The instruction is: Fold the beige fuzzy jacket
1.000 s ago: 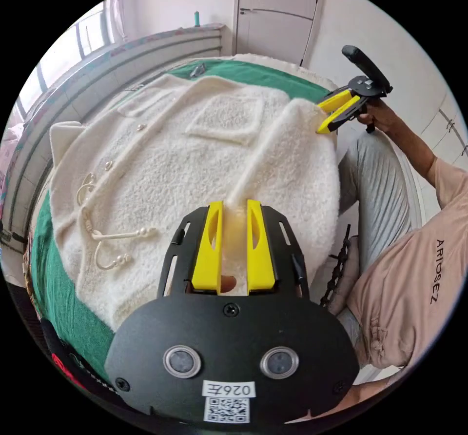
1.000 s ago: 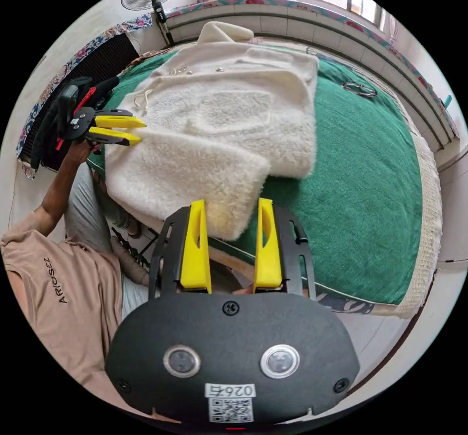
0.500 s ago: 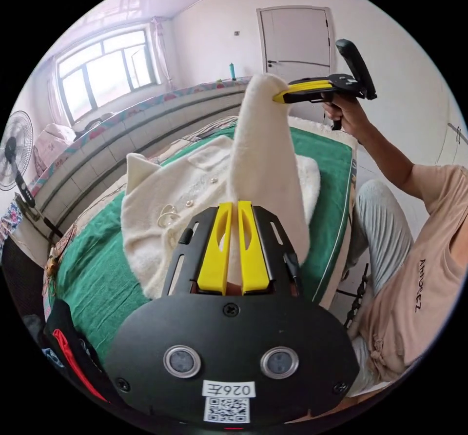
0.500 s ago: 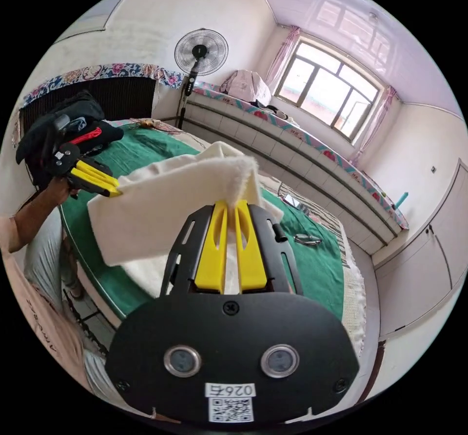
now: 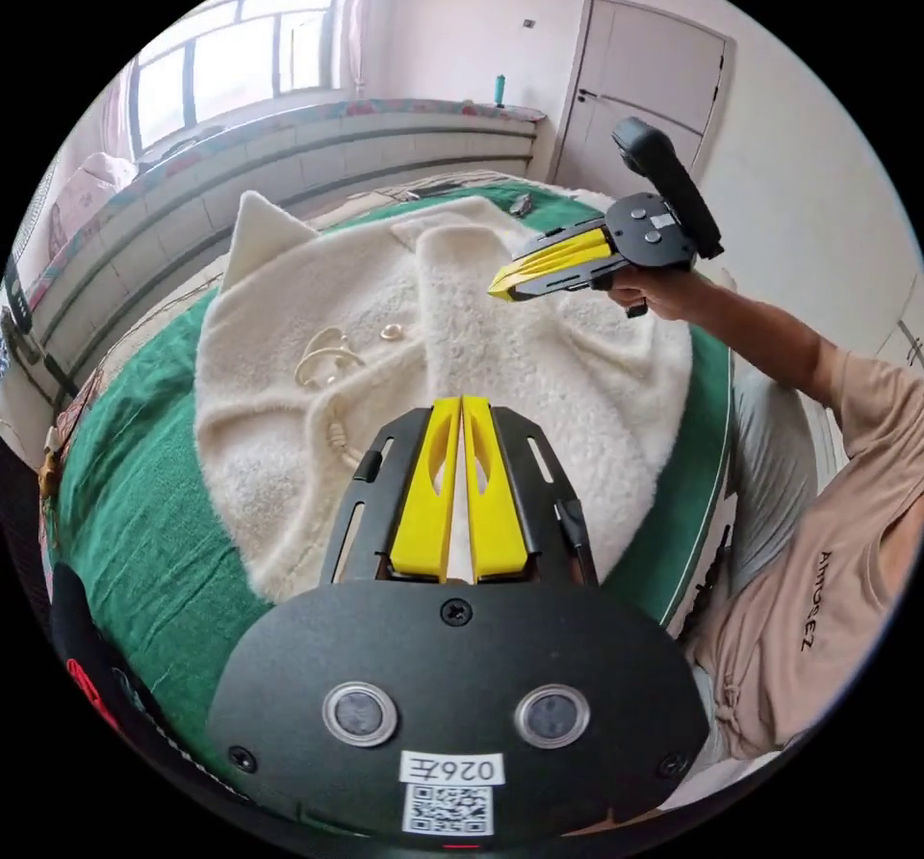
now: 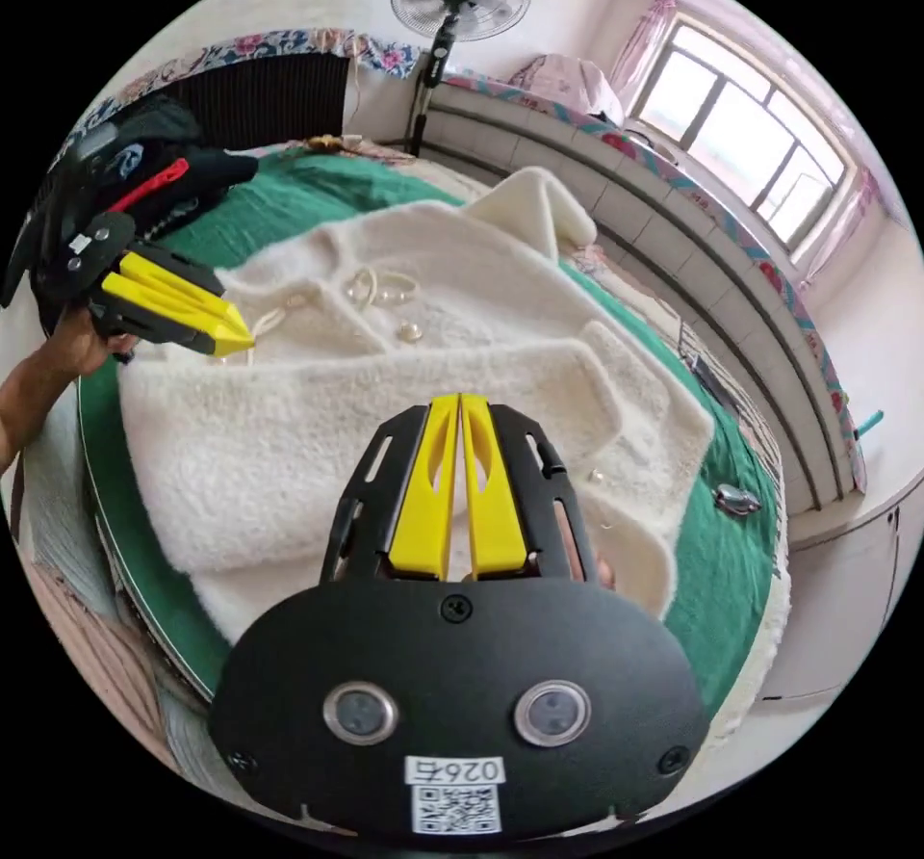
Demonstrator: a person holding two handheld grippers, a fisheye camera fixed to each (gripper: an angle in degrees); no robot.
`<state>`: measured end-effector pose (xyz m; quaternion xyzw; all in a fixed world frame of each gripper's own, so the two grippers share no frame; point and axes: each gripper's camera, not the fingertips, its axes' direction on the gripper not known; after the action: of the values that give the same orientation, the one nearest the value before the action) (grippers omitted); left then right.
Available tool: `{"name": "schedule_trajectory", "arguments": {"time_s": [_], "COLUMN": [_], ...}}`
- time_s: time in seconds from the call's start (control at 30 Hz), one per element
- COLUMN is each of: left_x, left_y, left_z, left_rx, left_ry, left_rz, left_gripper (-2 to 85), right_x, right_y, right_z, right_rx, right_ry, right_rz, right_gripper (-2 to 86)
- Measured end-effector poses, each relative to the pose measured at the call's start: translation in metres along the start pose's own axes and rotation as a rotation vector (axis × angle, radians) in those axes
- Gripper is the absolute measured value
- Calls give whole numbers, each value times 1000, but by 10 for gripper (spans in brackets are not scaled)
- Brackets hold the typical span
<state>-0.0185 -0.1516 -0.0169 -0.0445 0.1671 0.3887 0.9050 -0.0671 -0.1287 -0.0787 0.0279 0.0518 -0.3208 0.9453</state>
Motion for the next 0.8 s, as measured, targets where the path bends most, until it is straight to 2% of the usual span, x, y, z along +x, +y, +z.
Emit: {"name": "schedule_trajectory", "arguments": {"time_s": [0.03,0.13,0.2,0.27,0.37,0.47,0.63,0.7,0.73,0.77,0.8], "left_x": [-13,-60,-99,-157,-227,-288,-339,-346,-346,-339,-334], "left_y": [-6,-5,-5,-10,-31,-65,-114,-136,-148,-151,-150], "left_z": [12,-36,-70,-100,-103,-81,-46,-29,-23,-28,-34], "left_rx": [-53,186,334,486,574,556,565,473,408,401,429], "left_ry": [84,252,179,15,3,145,166,260,280,206,170], "left_rz": [-3,-43,-123,-275,-367,-402,-490,-416,-376,-329,-301], "left_gripper": [-10,-9,-8,-4,27,75,118,77,29,2,-1], "right_x": [-2,21,49,93,143,183,219,227,229,228,227], "right_y": [-4,-9,-15,-30,-66,-107,-166,-186,-200,-212,-215], "right_z": [32,18,-1,-14,-2,26,76,96,110,122,123], "right_rx": [-185,-84,41,167,246,310,397,370,289,169,142], "right_ry": [-34,-79,-126,-188,-340,-470,-550,-585,-591,-580,-561], "right_rz": [-38,30,127,266,355,465,616,624,592,531,507], "right_gripper": [-9,-8,-6,0,37,112,147,137,120,64,35]}}
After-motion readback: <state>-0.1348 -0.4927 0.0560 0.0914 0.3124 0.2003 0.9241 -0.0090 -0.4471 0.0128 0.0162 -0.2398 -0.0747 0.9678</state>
